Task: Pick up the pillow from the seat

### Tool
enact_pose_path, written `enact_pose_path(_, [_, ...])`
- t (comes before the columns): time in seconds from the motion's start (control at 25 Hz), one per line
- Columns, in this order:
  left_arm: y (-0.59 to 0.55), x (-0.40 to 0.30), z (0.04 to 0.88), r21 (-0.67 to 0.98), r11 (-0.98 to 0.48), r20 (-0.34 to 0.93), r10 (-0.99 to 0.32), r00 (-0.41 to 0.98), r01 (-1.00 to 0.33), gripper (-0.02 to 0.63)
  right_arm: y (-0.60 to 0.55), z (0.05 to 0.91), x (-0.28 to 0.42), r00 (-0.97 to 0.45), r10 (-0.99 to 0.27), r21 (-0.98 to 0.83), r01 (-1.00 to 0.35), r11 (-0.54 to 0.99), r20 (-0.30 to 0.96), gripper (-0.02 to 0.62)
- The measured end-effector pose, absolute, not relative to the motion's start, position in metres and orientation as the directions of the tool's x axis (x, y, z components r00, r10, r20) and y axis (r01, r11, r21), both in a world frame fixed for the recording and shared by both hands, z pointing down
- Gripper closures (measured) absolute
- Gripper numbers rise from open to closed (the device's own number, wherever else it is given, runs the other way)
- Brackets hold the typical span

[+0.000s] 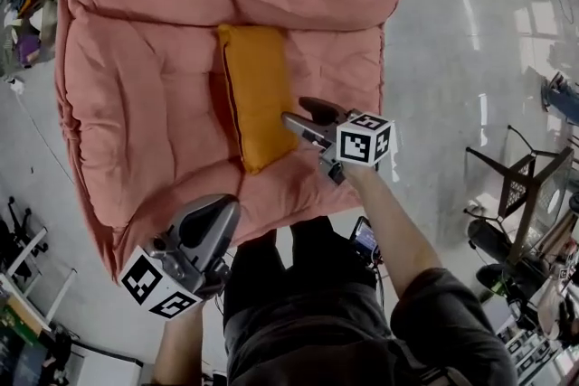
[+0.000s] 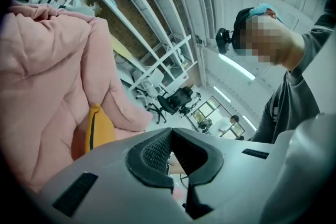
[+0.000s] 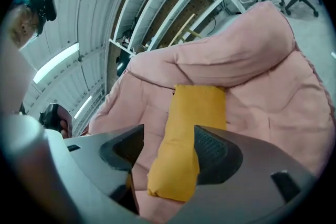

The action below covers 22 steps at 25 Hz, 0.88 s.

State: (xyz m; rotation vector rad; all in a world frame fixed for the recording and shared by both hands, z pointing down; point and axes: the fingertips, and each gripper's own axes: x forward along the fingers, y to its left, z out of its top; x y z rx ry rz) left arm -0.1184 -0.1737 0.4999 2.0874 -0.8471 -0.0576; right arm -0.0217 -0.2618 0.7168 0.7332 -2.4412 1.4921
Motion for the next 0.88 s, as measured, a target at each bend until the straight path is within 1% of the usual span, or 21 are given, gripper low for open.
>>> enact_pose_path(0.16, [-0.183,-0.121,0.516,0.741,-0.401,0.259,-0.569,0.780,-0.539,0.595,-0.275,0.763,-0.023,-0.867,-0.306,-0.818,-0.483,0.313,0.394,0.320])
enact_pose_path(0.48, [-0.199,-0.125,0.552,0.770,-0.375,0.270,-0.542,0.796,-0.516,0.595,-0.284,0.837,-0.036,-0.887,-0.229,-0.861,-0.450,0.237,0.400,0.260])
enact_pose_path(0.6, [-0.205,-0.125,0.557,0.777,-0.368,0.268,-0.540,0.798,-0.510,0.595,-0.281,0.852,-0.045,-0.914,-0.177,-0.899,-0.396,0.188,0.365,0.229])
enact_pose_path(0.72, [-0.210,-0.123,0.561,0.782,-0.366,0.264,-0.537,0.801,-0.504,0.595,-0.279,0.861,-0.054,-0.941,-0.127,-0.930,-0.330,0.162,0.312,0.222])
enact_pose_path(0.88, [-0.210,-0.120,0.565,0.793,-0.357,0.263,-0.529,0.807,-0.493,0.595,-0.277,0.864,-0.072,-0.967,-0.094,-0.956,-0.251,0.150,0.239,0.222])
